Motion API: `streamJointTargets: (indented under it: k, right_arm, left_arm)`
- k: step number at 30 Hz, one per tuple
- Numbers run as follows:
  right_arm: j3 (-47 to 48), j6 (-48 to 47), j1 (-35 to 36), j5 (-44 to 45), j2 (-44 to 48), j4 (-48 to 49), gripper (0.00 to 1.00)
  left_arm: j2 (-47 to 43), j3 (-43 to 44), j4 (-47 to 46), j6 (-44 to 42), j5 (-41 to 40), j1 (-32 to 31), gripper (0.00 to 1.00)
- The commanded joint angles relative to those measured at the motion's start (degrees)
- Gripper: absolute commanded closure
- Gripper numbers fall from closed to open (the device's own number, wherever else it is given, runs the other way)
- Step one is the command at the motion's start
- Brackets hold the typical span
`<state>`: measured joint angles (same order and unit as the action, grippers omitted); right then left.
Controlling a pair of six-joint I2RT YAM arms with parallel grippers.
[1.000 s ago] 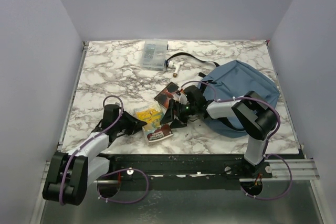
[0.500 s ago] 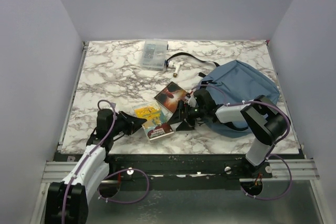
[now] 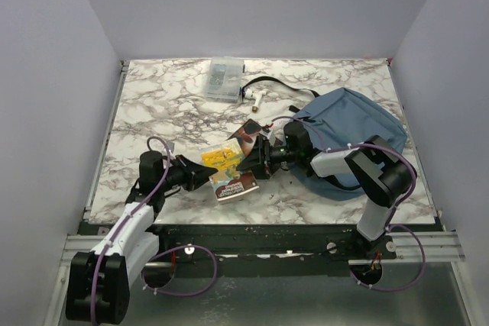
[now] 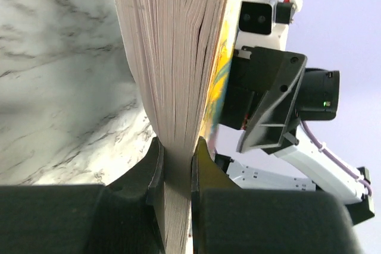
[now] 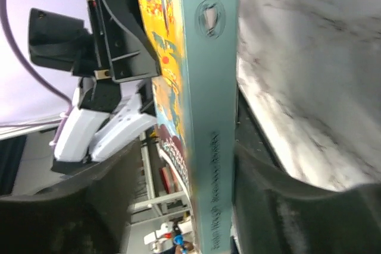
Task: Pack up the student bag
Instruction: Pick up the book from the center of the board.
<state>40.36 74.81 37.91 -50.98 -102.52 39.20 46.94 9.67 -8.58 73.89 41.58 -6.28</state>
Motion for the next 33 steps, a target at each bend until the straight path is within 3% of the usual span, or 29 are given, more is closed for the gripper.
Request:
streamJointTargets:
  k: [1, 5, 6, 10, 15, 19, 23, 29, 33]
  right_arm:
    - [3.6, 4.1, -0.6, -7.0, -1.4, 10.5, 0.52]
    - [1.7, 7.3, -3.4, -8.1, 0.0, 19.3, 0.9]
    - [1.3, 9.0, -4.3, -8.0, 0.8, 22.1, 0.98]
    - [1.4, 12.9, -7.3, -5.4, 5.3, 26.2, 1.0]
    - [2.7, 9.9, -12.6, 7.1, 14.7, 14.2, 1.0]
    - [1.3, 9.3, -13.1, 28.6, 24.3, 6.9, 1.0]
    - [4.9, 11.0, -13.0, 38.1, 27.6, 1.3, 1.0]
    - [6.7, 16.7, -13.0, 38.9, 27.7, -0.7, 1.0]
    - [5.4, 18.3, -12.9, 40.3, 30.0, -0.7, 1.0]
  left_arm:
    - [4.7, 8.5, -6.8, -7.3, 13.4, 0.2, 1.0]
    - [9.8, 13.7, -6.2, -11.3, 18.4, 0.4, 1.0]
    - [10.4, 14.4, -6.1, -11.3, 18.3, 0.3, 0.95]
    - [8.8, 17.6, -5.8, -10.9, 13.5, 0.1, 0.43]
    - [7.2, 22.0, -5.7, -5.4, 6.7, -0.6, 0.09]
    - [5.2, 23.5, -9.4, 1.0, -1.3, -5.9, 0.02]
    - [5.4, 27.3, -11.7, 0.9, -12.0, -16.2, 0.01]
    - [9.0, 32.0, -18.1, -3.6, -29.4, -26.5, 0.02]
    - [15.2, 35.4, -20.8, -0.7, -33.4, -29.8, 0.02]
